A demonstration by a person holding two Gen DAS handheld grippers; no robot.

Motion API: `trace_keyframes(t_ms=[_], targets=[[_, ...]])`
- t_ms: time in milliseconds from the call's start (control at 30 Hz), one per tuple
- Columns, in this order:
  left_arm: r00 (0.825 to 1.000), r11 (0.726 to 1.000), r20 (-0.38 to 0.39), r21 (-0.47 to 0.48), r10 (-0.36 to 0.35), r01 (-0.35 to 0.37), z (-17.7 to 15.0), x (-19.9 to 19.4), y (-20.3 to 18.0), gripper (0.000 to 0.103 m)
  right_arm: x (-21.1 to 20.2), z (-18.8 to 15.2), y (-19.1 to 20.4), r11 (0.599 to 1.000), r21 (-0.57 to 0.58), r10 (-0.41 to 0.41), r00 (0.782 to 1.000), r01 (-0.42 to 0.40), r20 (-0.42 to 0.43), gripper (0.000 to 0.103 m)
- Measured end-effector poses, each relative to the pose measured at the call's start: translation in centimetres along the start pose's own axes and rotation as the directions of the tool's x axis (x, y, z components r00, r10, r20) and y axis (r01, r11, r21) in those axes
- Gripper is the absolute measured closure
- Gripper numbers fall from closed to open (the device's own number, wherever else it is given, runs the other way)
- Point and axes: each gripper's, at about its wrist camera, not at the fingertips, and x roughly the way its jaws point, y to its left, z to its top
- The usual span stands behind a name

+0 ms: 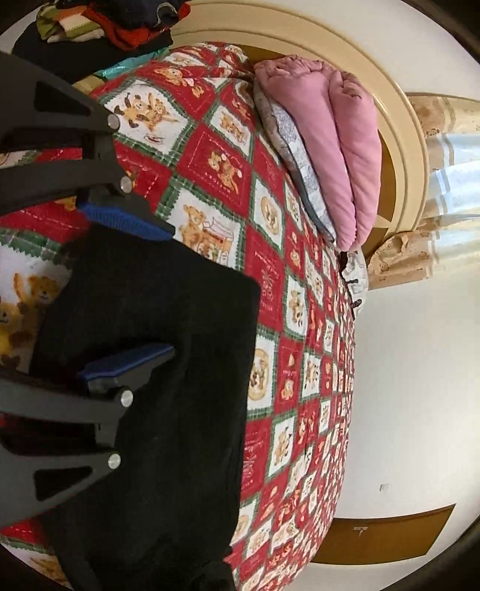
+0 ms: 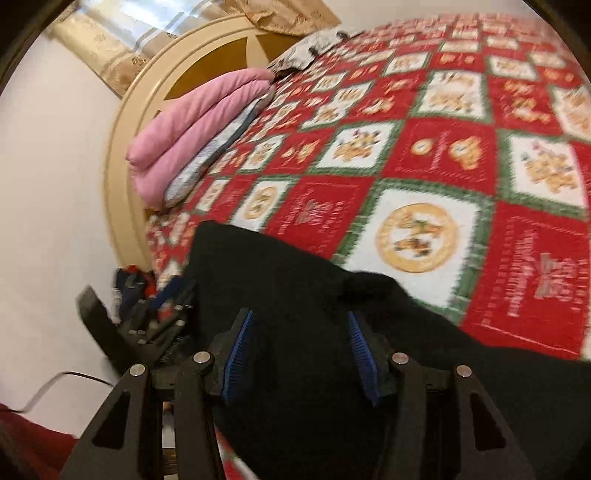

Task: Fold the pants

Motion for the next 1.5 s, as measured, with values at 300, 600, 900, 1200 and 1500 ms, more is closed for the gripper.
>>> trace_keyframes(t_ms=[300, 600, 900, 1200, 1500], targets=[[1.000, 0.999, 0.005, 0.033, 0.007, -0.007, 0.4, 0.5, -0.5, 0.037, 0.0, 3.1, -3.9, 0.947, 0.233, 0.188, 0.970, -0.220, 0.153, 0.045], [1.000, 0.997, -0.012, 0.082, 0.002, -0.001, 0.4, 0.0, 1.3, 0.020, -1.2, 2.6, -7.8, 0.901, 0.359, 0.185, 0.963, -0.245, 0.195, 0.069], [0.998, 1.000, 0.049, -0.016, 0.025, -0.025, -0.3, -3.5, 2.8, 0.020, -6.3, 0.9, 0.1, 0.998, 0.039, -0.067, 0.956, 0.058, 0.285, 0.069], [0.998, 0.997, 0.027, -0.051, 0.053, -0.052, -2.1, -4.1, 3.1, 0.020, 4.1, 0.4, 4.3, 0.929, -0.199, -0.295, 0.949, 0.313, 0.114, 0.088], [0.993, 0.998, 0.096, 0.011, -0.070, 0.069, 1.7, -4.0, 0.2, 0.020, 1.1, -1.2, 6.1, 0.954, -0.117, -0.251, 0.947, 0.277, 0.200, 0.091]])
